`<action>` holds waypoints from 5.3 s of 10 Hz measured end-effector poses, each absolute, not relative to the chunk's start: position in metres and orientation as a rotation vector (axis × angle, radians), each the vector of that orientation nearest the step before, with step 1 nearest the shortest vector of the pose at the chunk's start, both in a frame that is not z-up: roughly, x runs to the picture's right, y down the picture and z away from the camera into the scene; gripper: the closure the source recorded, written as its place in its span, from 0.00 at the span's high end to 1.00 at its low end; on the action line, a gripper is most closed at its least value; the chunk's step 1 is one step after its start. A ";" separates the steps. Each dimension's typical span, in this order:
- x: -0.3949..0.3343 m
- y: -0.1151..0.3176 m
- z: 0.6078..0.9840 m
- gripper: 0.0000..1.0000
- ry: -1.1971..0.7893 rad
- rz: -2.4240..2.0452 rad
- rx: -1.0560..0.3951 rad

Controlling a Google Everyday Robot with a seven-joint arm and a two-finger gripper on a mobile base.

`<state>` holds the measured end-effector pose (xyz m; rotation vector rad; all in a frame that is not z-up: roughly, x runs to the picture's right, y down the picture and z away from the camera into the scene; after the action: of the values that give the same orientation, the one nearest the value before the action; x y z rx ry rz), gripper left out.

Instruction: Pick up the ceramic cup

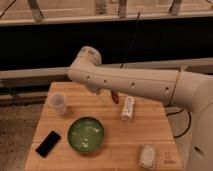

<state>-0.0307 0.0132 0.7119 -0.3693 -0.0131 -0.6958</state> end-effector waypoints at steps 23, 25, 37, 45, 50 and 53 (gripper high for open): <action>-0.176 0.028 0.746 0.80 -0.258 -0.899 -0.347; -0.191 0.026 0.748 0.80 -0.291 -0.912 -0.351; -0.220 0.070 0.800 0.80 -0.413 -0.972 -0.366; -0.238 0.098 0.838 0.80 -0.441 -1.008 -0.402; -0.244 0.108 0.853 0.80 -0.455 -1.016 -0.404; -0.247 0.112 0.857 0.63 -0.462 -1.022 -0.404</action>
<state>-0.2474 0.1120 0.8565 -0.4035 -0.4622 -1.0225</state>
